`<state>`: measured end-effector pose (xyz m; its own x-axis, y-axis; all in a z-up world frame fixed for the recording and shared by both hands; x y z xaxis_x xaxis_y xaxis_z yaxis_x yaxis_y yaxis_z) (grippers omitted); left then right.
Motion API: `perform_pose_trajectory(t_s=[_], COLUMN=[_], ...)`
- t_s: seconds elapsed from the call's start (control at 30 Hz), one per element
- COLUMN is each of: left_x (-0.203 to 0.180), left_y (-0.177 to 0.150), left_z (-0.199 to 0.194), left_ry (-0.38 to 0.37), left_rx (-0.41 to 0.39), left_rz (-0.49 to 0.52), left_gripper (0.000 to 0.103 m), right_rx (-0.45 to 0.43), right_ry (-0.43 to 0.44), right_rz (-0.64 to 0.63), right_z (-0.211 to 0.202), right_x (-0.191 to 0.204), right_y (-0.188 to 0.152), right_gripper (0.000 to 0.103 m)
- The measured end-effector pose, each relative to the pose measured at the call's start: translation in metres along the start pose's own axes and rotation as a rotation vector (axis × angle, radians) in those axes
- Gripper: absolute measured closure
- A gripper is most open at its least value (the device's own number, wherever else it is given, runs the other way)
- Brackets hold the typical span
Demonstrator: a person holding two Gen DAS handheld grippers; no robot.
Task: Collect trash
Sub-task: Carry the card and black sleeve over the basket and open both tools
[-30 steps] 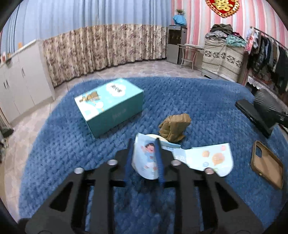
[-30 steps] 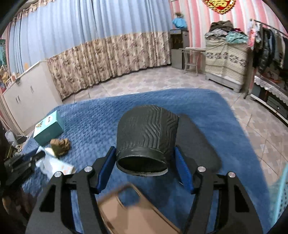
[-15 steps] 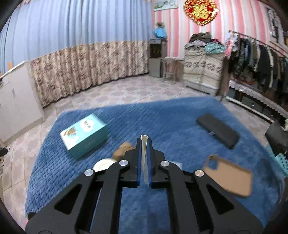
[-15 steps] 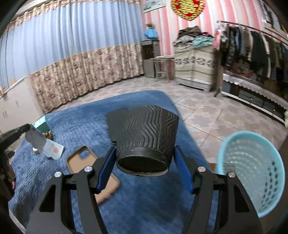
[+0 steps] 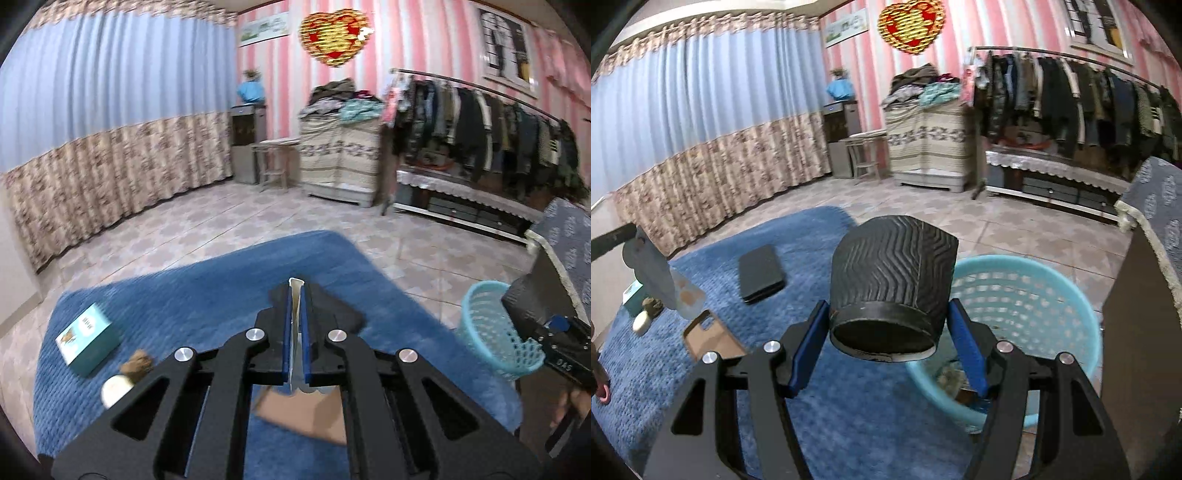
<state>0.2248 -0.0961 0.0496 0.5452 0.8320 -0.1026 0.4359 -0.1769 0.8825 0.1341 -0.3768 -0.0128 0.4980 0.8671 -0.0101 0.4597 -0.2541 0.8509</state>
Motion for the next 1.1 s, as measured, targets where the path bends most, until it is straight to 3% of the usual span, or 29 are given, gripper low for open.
perform_pose_trajectory(t_s=[0.4,0.57,1.1], left_x=[-0.098,-0.130,-0.223], left_y=[0.030,0.032,0.008], left_z=[0.031,0.059,0.140], left_ry=[-0.211,-0.281,-0.409], left_rx=[-0.022,0.007,0.119], left_rz=[0.050,0.055,0.138], left_gripper=[0.100,0.100,0.100], right_rx=[-0.003,0.004,0.054], right_ry=[-0.110,-0.143,-0.199], right_rz=[0.068,0.085,0.128], right_z=[0.004,0.012,0.037], right_x=[-0.062,-0.082,-0.123], right_y=[0.002,0.002,-0.007], right_gripper=[0.038,0.038,0.039])
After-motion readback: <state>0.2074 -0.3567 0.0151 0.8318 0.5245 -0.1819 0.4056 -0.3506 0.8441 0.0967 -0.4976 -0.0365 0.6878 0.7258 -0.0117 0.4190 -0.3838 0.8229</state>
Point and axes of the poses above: each gripper's, at about its wrist camera, not at the fingertips, and z roughly the way its jaws point, x to its left, y to its top, the point moved 1 cm from there along z, roughly the way its jaws point, and after that the axes turned 15 degrees about -y, right-handed, at the moved point
